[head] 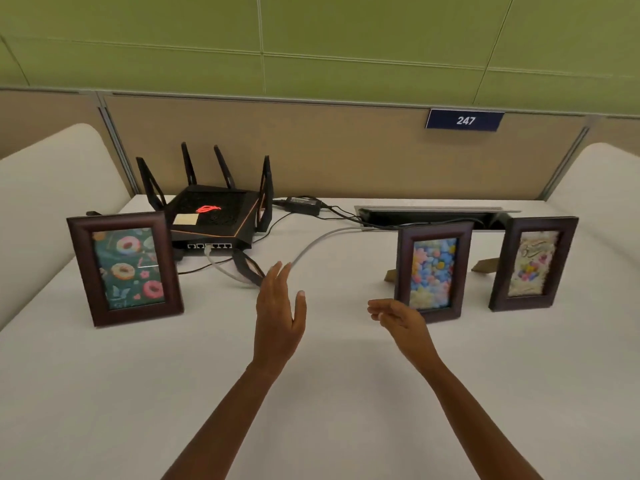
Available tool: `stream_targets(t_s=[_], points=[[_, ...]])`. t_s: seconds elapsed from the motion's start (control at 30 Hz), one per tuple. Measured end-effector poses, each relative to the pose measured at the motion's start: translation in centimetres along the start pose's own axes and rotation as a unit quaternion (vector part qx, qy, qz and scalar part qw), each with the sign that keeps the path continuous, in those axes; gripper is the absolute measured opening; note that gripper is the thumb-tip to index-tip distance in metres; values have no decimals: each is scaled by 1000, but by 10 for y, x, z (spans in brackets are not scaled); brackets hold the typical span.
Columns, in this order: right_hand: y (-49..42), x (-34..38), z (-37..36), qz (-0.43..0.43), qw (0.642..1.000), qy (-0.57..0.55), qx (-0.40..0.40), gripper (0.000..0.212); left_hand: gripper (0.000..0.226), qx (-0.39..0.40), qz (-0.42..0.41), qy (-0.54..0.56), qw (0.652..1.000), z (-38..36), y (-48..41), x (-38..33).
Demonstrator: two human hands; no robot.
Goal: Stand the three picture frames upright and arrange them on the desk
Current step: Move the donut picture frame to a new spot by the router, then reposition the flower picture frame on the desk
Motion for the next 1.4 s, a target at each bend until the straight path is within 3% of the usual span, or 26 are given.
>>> stream_targets(t_s=[0.23,0.57,0.73,0.93,1.07,1.4], points=[[18,-37,95,-32,992,24,-117,21,52,84,36,3,996,-68,3,-37],[0,-73,153,-54,988,1,-147,34,50,186,168,118,961,-142,-19,-64],[-26,-82,162,-58,994,10,-89,40,46,172,195,137,956,-161,-29,-74],[-57,-78,154,-59,995,-53,60,35,41,175,193,136,956,-172,-36,-77],[-69,-83,154,-55,981,-159,95,11,40,203,200,160,945,-177,-32,-70],[-91,-94,149,-129,922,-301,207,17,38,238,209,206,926,-185,-27,-57]])
Point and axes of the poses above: each hand's wrist, its own y-axis away from the middle knuckle, its own z-axis out of the back of the hand, x = y × z, the point moved 3 cm from there along -y, towards the middle knuckle, and after that the axes turned 9 degrees about x, right-handed, at the moved point
